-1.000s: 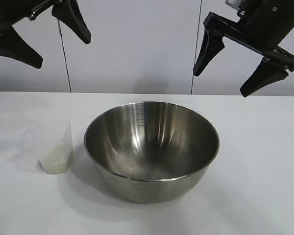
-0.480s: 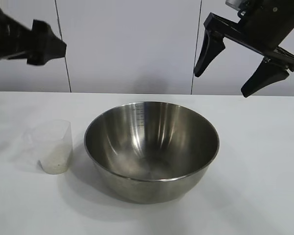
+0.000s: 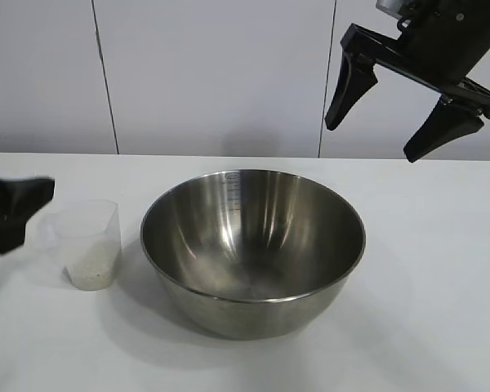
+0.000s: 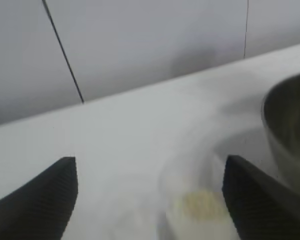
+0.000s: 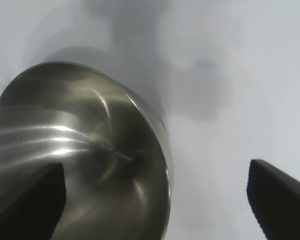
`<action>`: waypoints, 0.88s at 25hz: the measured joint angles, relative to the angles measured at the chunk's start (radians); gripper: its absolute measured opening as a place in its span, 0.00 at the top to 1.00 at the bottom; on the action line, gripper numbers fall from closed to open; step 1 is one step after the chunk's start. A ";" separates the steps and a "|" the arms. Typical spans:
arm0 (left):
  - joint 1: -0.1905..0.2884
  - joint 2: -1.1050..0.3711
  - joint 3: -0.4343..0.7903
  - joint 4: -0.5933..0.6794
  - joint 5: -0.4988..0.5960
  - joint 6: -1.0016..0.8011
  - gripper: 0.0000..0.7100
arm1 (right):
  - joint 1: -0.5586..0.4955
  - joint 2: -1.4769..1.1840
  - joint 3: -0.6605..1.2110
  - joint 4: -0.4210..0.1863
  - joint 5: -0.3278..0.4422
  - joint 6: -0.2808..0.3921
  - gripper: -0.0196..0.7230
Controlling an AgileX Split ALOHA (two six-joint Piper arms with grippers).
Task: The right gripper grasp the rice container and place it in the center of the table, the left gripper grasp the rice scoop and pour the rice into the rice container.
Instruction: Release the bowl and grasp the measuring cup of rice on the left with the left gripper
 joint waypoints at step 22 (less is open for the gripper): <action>0.001 0.317 -0.118 -0.193 -0.027 0.070 0.20 | 0.000 0.000 0.000 -0.002 0.000 -0.008 0.05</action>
